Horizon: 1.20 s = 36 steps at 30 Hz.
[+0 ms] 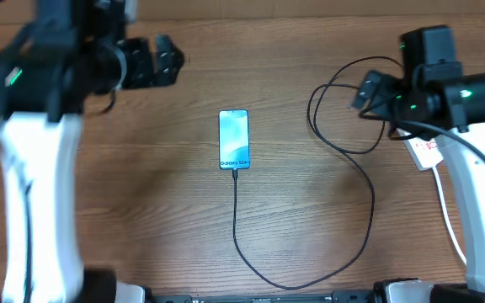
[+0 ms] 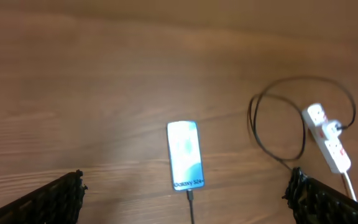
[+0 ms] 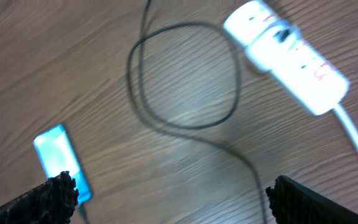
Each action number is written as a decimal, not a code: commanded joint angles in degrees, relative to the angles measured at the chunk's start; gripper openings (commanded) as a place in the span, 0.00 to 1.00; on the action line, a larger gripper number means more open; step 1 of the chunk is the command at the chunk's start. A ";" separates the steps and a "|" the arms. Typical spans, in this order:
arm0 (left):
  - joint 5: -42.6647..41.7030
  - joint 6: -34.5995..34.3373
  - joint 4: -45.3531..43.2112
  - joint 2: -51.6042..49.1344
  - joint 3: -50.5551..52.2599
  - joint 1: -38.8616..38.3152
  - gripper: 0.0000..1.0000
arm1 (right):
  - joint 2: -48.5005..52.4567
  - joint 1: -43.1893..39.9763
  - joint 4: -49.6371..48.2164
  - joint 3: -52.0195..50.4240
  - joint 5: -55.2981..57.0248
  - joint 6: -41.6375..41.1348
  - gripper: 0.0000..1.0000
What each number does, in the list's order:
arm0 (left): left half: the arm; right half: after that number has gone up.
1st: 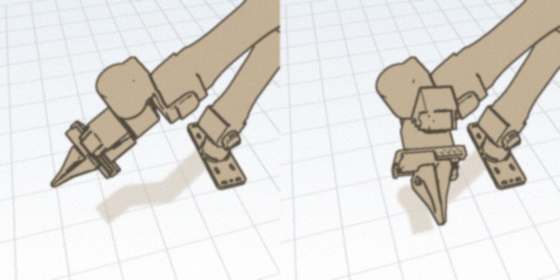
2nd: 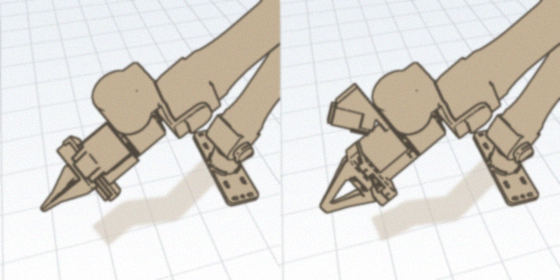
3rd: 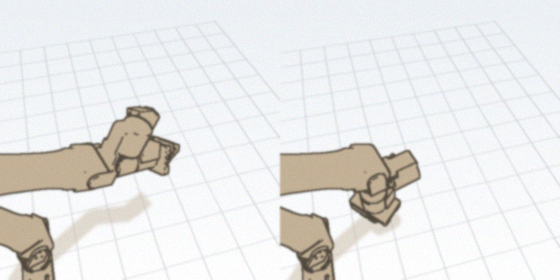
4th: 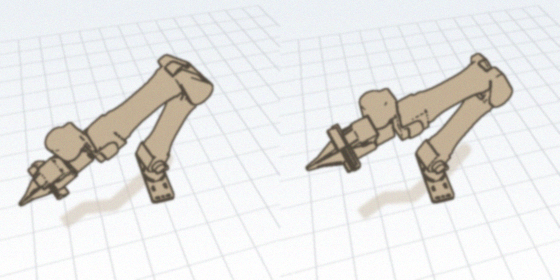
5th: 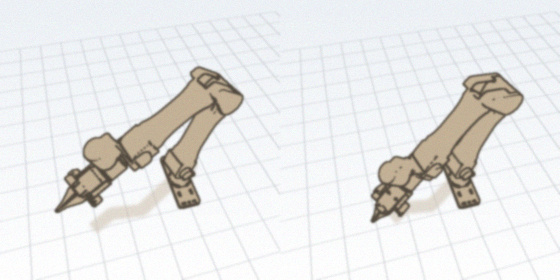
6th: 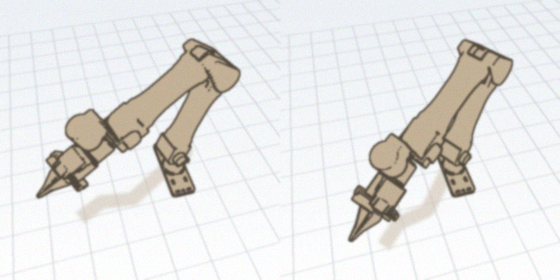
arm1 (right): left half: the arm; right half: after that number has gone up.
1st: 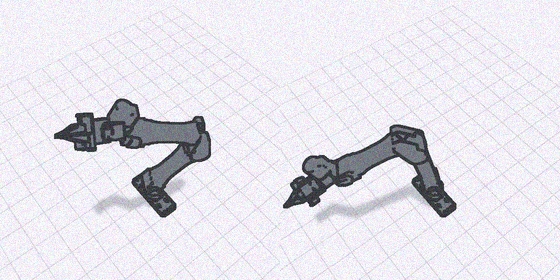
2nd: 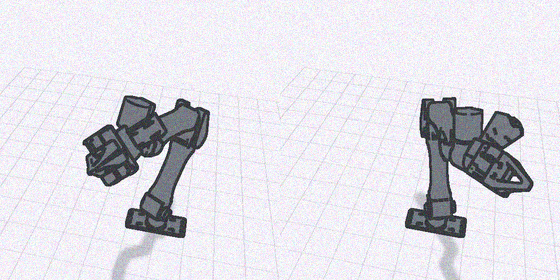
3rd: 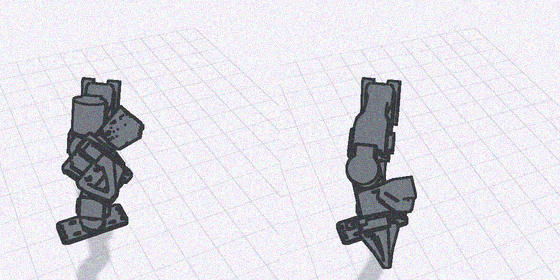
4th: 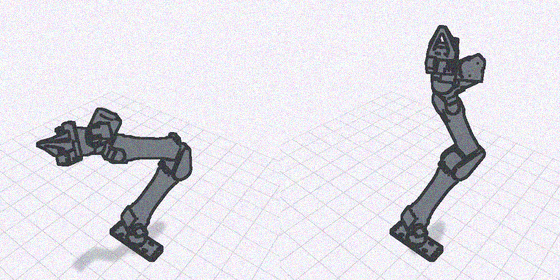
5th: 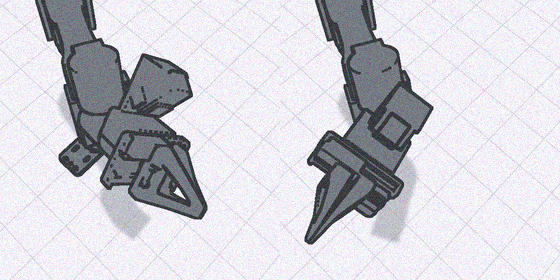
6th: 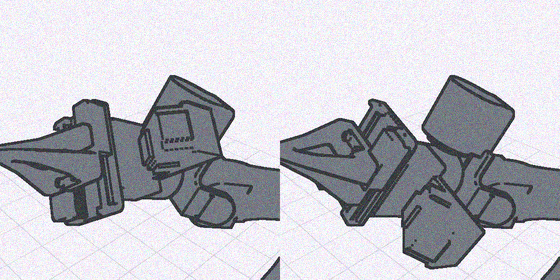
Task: Plug charger to phone and switch on socket
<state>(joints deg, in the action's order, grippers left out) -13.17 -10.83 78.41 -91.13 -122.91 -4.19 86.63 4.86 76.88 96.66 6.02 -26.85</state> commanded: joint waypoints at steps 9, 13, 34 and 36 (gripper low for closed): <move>16.02 -3.65 10.75 12.50 3.50 -0.22 1.00 | 0.31 -8.33 -5.46 0.09 0.85 3.28 1.00; 16.17 -5.38 10.82 16.92 9.77 -0.22 1.00 | 0.66 -12.09 -7.23 0.09 0.85 3.13 1.00; 16.33 -12.98 -5.35 37.64 46.69 -0.24 0.99 | 5.33 -24.57 -9.92 0.09 3.45 3.13 1.00; 16.02 -13.27 -5.42 36.52 46.69 -0.24 1.00 | 6.93 -25.86 -10.32 0.09 3.98 3.15 1.00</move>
<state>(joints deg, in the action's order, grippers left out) 2.42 -22.57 73.23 -53.34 -76.58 -4.19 91.24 -19.22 67.11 96.64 8.27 -23.97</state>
